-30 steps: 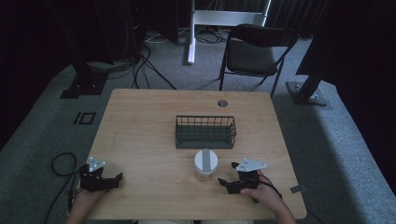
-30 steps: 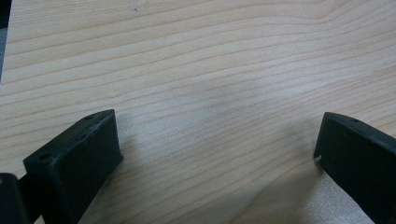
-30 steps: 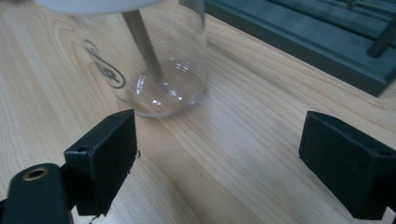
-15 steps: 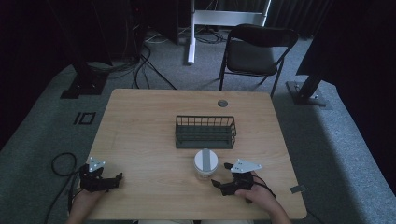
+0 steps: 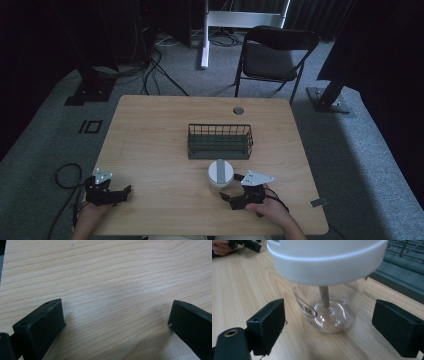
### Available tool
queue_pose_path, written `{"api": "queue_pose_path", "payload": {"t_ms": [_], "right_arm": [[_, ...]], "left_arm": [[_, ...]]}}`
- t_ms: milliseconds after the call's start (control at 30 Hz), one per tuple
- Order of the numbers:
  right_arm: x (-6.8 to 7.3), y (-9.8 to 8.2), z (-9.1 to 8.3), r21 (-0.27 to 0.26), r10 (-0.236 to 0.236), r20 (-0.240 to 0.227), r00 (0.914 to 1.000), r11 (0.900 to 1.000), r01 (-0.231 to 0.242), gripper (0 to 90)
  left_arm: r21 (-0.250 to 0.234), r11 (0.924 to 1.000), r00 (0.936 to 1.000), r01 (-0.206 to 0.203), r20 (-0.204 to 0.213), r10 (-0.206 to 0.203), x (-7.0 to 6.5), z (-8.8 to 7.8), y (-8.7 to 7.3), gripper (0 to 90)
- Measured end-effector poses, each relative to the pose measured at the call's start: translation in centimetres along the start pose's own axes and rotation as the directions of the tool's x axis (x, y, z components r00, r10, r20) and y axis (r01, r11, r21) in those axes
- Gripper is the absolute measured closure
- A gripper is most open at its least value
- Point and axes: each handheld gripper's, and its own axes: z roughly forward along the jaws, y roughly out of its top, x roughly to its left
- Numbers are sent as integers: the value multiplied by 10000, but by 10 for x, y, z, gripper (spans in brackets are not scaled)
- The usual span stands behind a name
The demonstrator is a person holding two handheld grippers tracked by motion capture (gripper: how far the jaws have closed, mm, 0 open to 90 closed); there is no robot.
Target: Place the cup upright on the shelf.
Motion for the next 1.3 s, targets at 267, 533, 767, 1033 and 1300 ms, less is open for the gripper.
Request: {"api": "queue_pose_path", "payload": {"t_ms": [267,533,767,1033,1300], "right_arm": [[2,2,7,-201,-50,63,10000,9998,52,111],[4,5,12,-462,71,111,9999,9989,-66,111],[5,7,18,-602,94,124,9999,9981,-86,111],[5,10,25,-646,173,281,9995,9978,-154,111],[6,12,31,-761,116,440,9990,9971,-82,130]], "left_arm": [[1,10000,10000,1,3,-1,0,0,0,6],[2,10000,10000,1,1,-1,0,0,0,6],[-3,10000,10000,3,1,-3,0,0,0,6],[-4,10000,10000,1,0,-1,0,0,0,6],[-4,10000,10000,3,1,-3,0,0,0,6]]}}
